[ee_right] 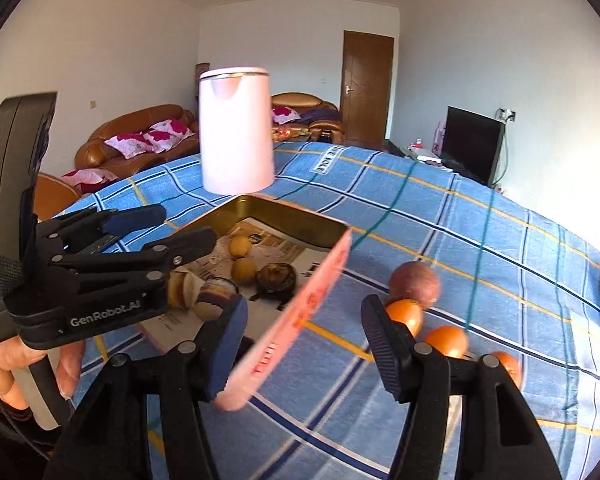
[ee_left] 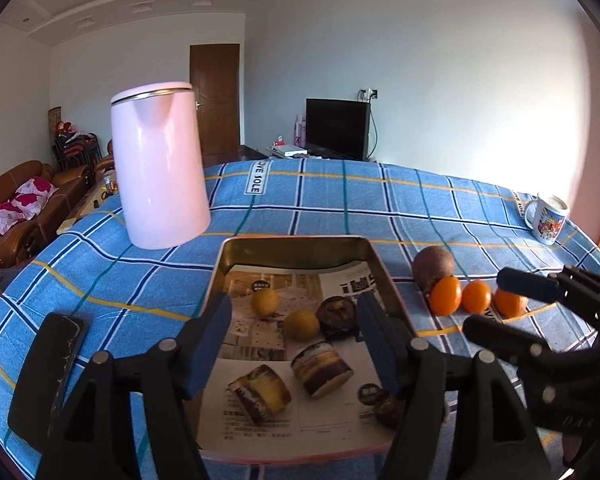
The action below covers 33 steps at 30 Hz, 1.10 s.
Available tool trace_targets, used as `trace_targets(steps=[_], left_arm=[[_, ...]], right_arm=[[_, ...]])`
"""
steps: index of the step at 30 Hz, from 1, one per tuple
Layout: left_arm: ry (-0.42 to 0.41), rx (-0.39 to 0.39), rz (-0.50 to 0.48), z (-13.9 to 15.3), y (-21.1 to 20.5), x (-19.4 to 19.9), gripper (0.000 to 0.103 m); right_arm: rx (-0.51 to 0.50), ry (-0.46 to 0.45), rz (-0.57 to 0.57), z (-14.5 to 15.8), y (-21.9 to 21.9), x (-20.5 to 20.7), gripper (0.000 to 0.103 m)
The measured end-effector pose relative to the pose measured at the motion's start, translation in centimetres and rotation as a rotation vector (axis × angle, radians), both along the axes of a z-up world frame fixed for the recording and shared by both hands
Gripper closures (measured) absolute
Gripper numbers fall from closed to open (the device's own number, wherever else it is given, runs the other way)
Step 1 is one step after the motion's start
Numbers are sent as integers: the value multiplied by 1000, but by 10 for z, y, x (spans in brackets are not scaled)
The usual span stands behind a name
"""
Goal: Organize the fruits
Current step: 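Grasp a large orange with the right tool while the left tool grasps an orange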
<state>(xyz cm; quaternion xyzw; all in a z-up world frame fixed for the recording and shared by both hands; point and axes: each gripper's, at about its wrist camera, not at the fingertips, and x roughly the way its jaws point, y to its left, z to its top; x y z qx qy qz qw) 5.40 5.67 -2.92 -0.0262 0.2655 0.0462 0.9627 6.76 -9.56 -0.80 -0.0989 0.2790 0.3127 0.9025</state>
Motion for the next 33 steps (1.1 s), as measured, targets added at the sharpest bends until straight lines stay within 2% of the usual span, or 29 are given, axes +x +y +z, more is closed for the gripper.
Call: trace_targets(steps=[4,8,14,21,22,23,29,33], left_arm=[[-14,10,-55,3,-28,4,36],[-1,20,-118,4,-60,14,35],[19,69,-197,4,-103,26,35],[64,113,-240,-5,-129,46,35],[70,120,-248,-6,-133,49,35],[75,126,-258,-6,-137,52,35],[116,193,-312,-12,-168,69,35],[160,228,-334,-21,-185,85,37]], right_arm=[[-34,-16,-154,0,-55,14,41],[-26,47,-273,-6,-98,36,41],[-38,166,-275,-25,-113,63,41],[-44,273,-265,-50,-113,81,42],[-33,297,-262,-53,-116,82,48],[0,299,-255,-52,-119,82,54],[13,200,-380,-38,-146,72,54],[53,198,-414,-36,-166,71,54]])
